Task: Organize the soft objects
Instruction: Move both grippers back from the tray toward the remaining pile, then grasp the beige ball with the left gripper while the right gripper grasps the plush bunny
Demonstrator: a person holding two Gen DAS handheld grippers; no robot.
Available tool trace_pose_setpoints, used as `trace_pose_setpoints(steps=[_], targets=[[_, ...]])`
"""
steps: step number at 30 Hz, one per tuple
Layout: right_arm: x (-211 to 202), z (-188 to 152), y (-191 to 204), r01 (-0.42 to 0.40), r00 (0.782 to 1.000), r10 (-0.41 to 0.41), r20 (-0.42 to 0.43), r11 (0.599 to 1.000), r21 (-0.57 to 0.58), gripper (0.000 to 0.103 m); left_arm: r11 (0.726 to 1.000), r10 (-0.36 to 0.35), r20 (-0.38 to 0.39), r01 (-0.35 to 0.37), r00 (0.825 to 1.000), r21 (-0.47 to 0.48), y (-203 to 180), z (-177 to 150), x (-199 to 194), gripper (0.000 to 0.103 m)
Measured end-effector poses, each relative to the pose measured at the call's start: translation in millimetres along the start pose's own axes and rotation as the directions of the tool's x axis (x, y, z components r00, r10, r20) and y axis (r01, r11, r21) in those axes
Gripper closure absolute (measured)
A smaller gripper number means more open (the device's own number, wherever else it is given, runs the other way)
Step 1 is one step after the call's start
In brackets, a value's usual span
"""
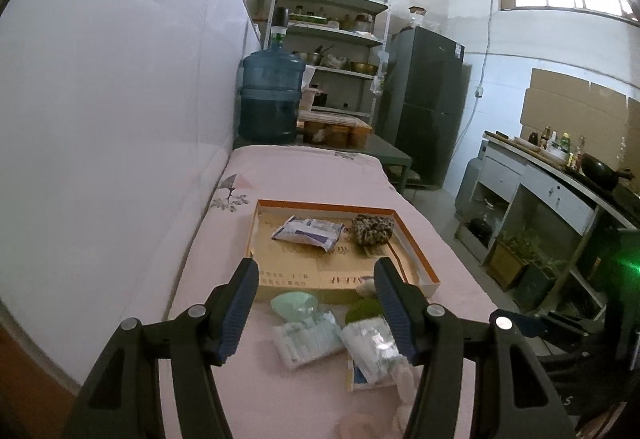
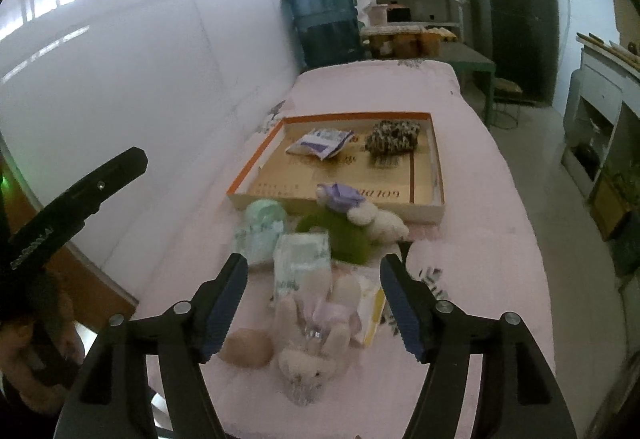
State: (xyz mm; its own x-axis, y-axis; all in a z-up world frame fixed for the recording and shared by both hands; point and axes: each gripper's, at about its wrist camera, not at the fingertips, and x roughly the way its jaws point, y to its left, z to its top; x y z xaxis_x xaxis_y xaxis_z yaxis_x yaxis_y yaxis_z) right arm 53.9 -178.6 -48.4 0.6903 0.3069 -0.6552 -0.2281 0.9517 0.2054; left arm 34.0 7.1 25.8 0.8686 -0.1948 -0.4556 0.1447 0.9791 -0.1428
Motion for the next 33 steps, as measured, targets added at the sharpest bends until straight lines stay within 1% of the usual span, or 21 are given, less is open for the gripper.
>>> trace_pose_setpoints(steps=[8, 17, 25, 33], targets=[[-2, -33, 4, 0.025, 1.0, -0.025, 0.002, 1.0, 0.015, 0.033, 1.0, 0.001, 0.017, -0.001, 1.0, 0.007, -3, -29, -12, 0.043], [28, -69, 3, 0.018, 0.996, -0.013, -0.087, 0.998, 0.058, 0.033, 1.0, -0.019, -0.02, 0.018, 1.0, -0.009, 4, -65, -11, 0.043], [44, -77, 2, 0.033, 0.993, -0.024, -0.118, 0.997, 0.075, 0.033, 0.999, -0.036, -0.057, 0.035, 0.998, -0.016, 7, -89, -4, 0.043], [55, -82, 2, 0.066, 0.988, -0.055, -0.144, 0.995, 0.07, 0.033, 0.999, -0.047, -0.077, 0.048, 0.996, 0.003, 2, -100, 0, 0.043]])
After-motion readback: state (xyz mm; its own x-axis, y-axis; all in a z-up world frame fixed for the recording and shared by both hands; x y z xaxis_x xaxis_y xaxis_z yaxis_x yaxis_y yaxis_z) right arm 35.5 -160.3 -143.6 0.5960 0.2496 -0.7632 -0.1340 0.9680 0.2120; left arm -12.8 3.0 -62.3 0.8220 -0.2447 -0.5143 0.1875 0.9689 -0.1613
